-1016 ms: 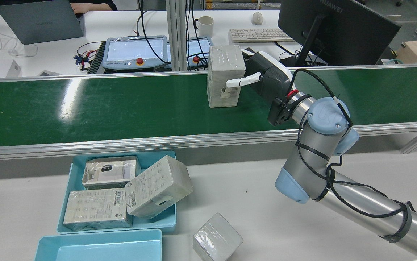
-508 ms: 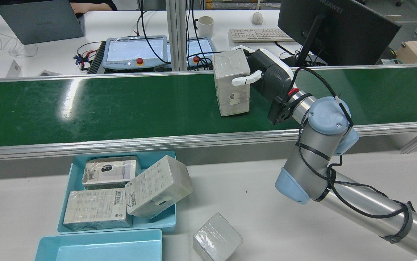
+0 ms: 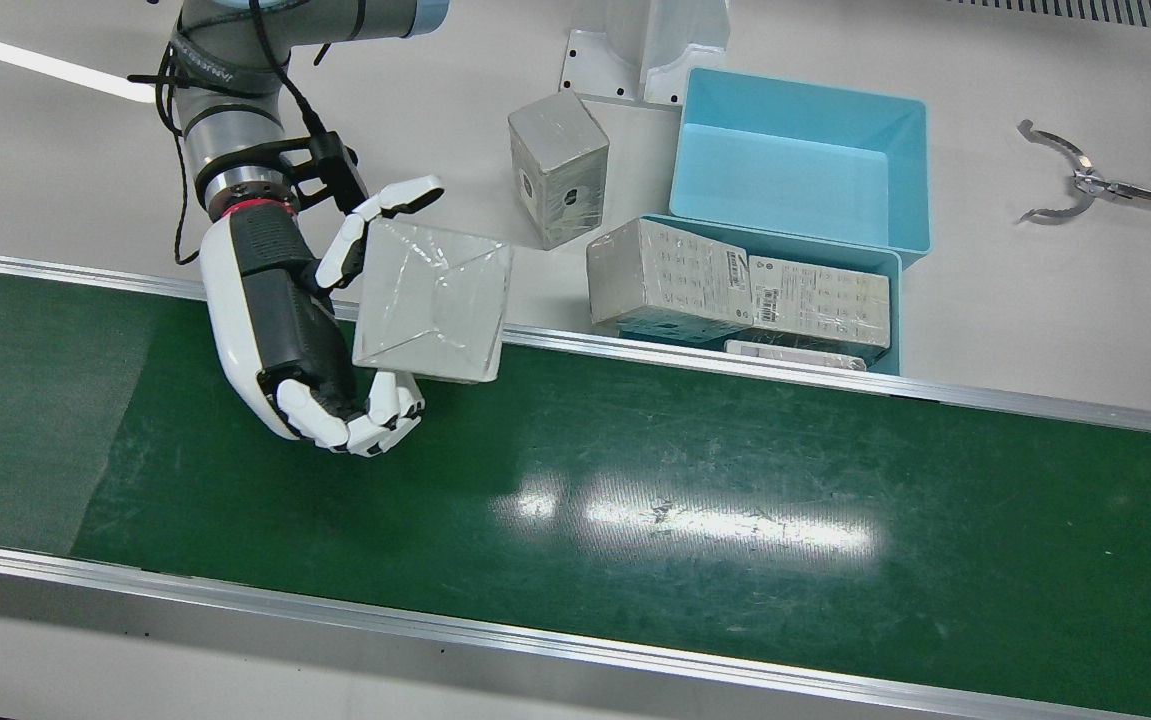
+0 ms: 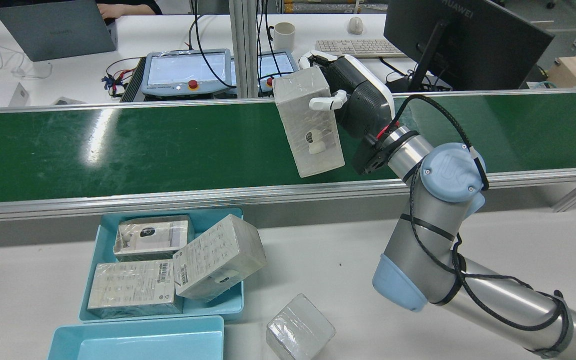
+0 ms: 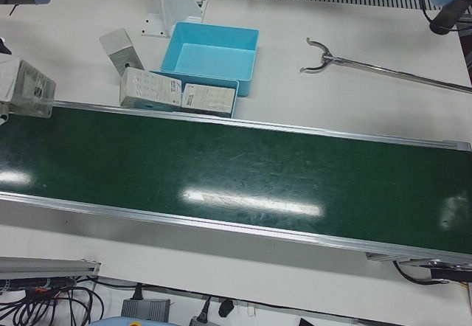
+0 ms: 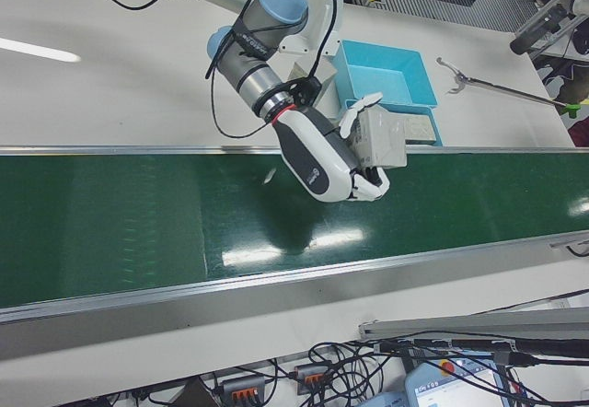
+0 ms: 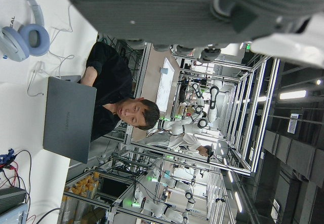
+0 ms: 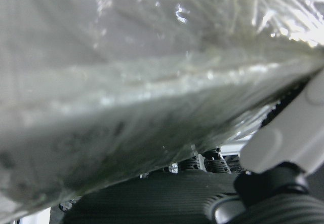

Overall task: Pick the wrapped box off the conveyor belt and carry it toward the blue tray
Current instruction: 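Lift the box off the belt and carry it toward the blue tray, then open the right hand to release the box onto the blue tray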

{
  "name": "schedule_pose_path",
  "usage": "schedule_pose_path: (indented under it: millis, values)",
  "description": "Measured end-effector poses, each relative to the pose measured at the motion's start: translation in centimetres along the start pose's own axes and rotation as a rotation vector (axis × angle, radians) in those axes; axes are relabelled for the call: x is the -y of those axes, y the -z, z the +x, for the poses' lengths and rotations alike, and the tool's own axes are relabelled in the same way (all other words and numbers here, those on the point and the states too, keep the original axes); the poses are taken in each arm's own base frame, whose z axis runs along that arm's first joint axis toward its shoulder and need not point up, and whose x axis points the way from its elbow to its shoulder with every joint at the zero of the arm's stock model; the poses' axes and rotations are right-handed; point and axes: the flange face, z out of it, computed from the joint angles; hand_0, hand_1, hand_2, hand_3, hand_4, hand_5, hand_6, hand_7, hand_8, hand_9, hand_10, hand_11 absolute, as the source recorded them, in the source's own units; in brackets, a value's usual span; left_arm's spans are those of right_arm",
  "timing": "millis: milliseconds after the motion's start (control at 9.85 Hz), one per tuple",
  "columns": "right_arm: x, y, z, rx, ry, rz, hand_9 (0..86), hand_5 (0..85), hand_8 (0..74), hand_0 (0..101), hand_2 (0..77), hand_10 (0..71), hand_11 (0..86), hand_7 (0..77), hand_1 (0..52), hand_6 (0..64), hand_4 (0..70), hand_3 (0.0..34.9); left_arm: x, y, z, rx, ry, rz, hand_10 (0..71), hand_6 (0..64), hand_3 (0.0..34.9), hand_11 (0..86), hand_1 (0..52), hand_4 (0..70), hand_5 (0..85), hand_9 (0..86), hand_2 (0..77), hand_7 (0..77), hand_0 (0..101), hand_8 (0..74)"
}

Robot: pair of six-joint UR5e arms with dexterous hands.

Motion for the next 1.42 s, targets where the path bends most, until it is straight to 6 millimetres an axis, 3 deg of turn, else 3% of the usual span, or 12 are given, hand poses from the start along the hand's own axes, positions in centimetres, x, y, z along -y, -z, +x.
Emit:
schedule_pose_path:
  millis: [102,305,609,711,812,914,1016,1117,1219,1320,1422]
  values:
    - [-2.1,0.8,2.1,0.008,-0.030,-0.028,69.8,70.4,56.7,42,24.5,50.7,70.9,70.4,0.0,38.2,23.5,0.0,0.0,0.0,0.0,0.000,0.000,0.000,0.0,0.0,0.0,0.0,0.0,0.0,1.1,0.0,1.1,0.0,0,0.0]
    - [-6.5,2.7,6.0,0.021,-0.080,-0.078,69.8,70.4,60.5,42,24.5,54.5,69.8,69.8,0.0,40.9,24.0,0.0,0.0,0.0,0.0,0.000,0.000,0.000,0.5,0.0,0.0,0.0,0.0,0.0,1.1,0.0,0.5,0.0,0,0.0]
    - [-13.4,6.0,12.7,0.007,-0.135,-0.136,69.3,70.4,62.2,42,24.0,52.9,70.4,69.3,0.0,42.0,24.0,0.0,0.0,0.0,0.0,0.000,0.000,0.000,0.0,0.0,0.0,0.0,0.0,0.0,1.1,0.0,0.5,0.0,0,0.0]
    - [-14.9,7.1,14.8,-0.006,-0.154,-0.139,69.3,70.4,63.3,42,24.0,52.9,70.4,69.3,0.0,42.0,24.0,0.0,0.0,0.0,0.0,0.000,0.000,0.000,0.0,0.0,0.0,0.0,0.0,0.0,1.1,0.0,0.5,0.5,0,0.0]
    - [-15.8,8.1,16.3,-0.017,-0.169,-0.137,69.8,70.4,63.8,42,23.5,49.1,69.8,69.8,0.0,42.5,24.0,0.0,0.0,0.0,0.0,0.000,0.000,0.000,0.5,0.0,0.0,0.0,0.0,0.0,1.1,0.0,0.5,0.0,0,0.0]
    - [-16.0,8.6,17.1,-0.024,-0.174,-0.131,69.8,70.4,64.4,42,22.4,42.0,62.2,69.8,0.0,42.5,24.0,0.0,0.0,0.0,0.0,0.000,0.000,0.000,0.0,0.0,0.0,0.0,0.0,0.0,1.1,0.0,0.5,0.0,0,0.0]
    - [-15.9,8.8,17.4,-0.028,-0.175,-0.126,69.8,70.4,64.4,42,22.4,42.0,62.2,69.8,0.0,42.5,24.0,0.0,0.0,0.0,0.0,0.000,0.000,0.000,0.5,0.0,0.0,0.0,0.0,0.0,1.1,0.0,0.5,0.0,0,0.0]
    - [-15.8,8.9,17.6,-0.031,-0.176,-0.122,71.4,70.4,61.1,42,20.2,34.4,53.5,69.8,0.0,42.5,24.0,0.0,0.0,0.0,0.0,0.000,0.000,0.000,0.5,0.0,0.0,0.0,0.0,0.0,1.1,0.0,0.5,0.0,0,0.0]
    - [-15.8,9.0,17.7,-0.032,-0.176,-0.120,71.4,70.4,61.1,42,20.2,34.4,53.5,69.8,0.0,42.5,24.0,0.0,0.0,0.0,0.0,0.000,0.000,0.000,0.0,0.0,0.0,0.0,0.0,0.0,1.1,0.0,1.1,0.0,0,0.0]
    - [-15.7,9.0,17.7,-0.032,-0.175,-0.117,64.4,66.0,50.2,44,16.9,11.4,35.5,69.8,0.0,42.5,21.3,0.0,0.0,0.0,0.0,0.000,0.000,0.000,0.0,0.0,0.0,0.0,0.0,0.0,1.1,0.0,1.1,0.0,0,0.0]
    - [-15.6,9.0,17.7,-0.032,-0.174,-0.116,64.4,66.0,50.2,44,16.9,11.4,35.5,69.8,0.0,42.5,21.3,0.0,0.0,0.0,0.0,0.000,0.000,0.000,0.0,0.0,0.0,0.0,0.0,0.0,1.1,0.0,1.1,0.0,0,0.0]
